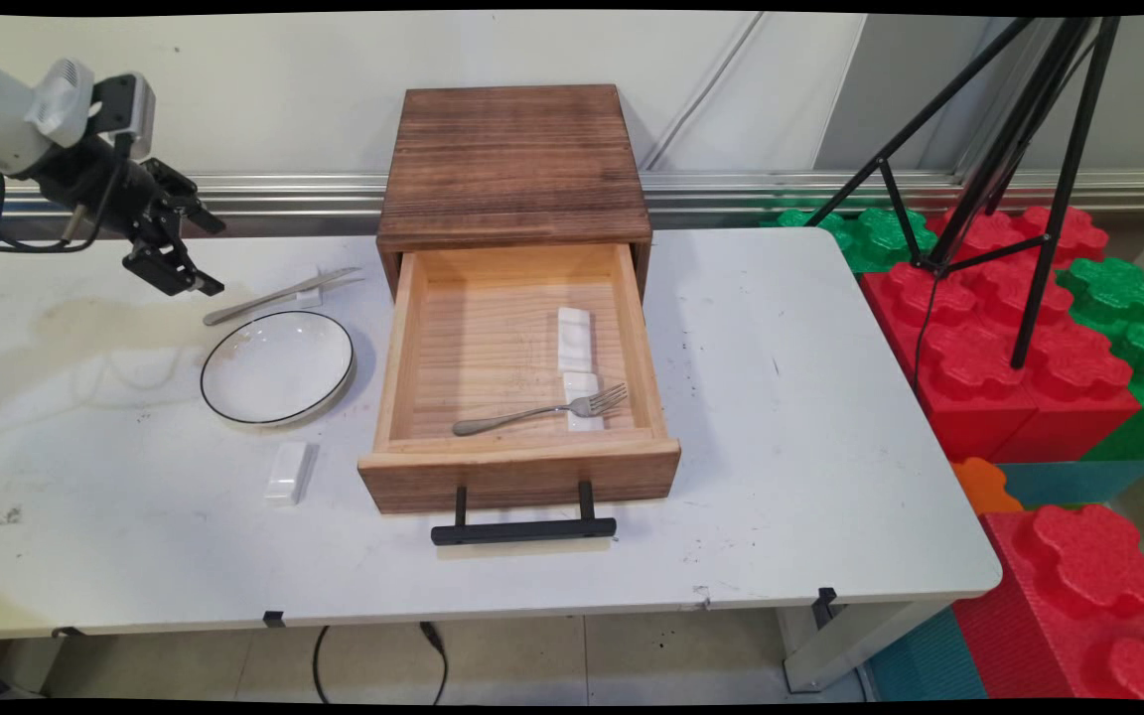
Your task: Pick up the knife from the left of the white plate
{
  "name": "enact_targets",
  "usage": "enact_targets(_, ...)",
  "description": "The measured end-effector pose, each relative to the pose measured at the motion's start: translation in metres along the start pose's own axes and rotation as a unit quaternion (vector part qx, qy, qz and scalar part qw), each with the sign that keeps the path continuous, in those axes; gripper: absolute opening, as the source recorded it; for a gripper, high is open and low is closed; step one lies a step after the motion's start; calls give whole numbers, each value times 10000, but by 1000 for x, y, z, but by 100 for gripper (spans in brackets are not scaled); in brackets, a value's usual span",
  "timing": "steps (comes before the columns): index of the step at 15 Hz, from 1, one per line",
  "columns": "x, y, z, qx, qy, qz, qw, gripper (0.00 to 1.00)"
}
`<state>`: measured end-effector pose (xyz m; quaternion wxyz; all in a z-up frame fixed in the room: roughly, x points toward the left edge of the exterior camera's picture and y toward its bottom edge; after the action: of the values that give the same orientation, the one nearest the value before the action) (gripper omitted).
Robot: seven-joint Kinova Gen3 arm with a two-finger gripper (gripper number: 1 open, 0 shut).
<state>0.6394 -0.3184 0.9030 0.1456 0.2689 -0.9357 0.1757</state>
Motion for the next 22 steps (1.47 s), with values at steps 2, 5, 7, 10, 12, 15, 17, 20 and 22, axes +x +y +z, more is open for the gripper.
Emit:
enact_targets(2,-8,-4,8,18,-67,-28,10000,100)
enact_targets(5,-20,-11,20,45,-202,-56,9998,100)
enact_targets(7,-29,-18,29,82,-329,-83,9994,100)
enact_targets(10,-39,-25,38,110,-452,-131,9988,100)
enact_targets(12,-44,-30,45,129,-499,-162,9985,100)
enact_targets(15,-48,-34,55,134,-510,-192,9984,100)
enact_targets(17,-48,-36,63,123,-482,-208,9985,100)
enact_targets(20,-45,-39,74,85,-417,-224,9988,100)
enact_targets(22,-43,-40,80,63,-376,-245,9990,100)
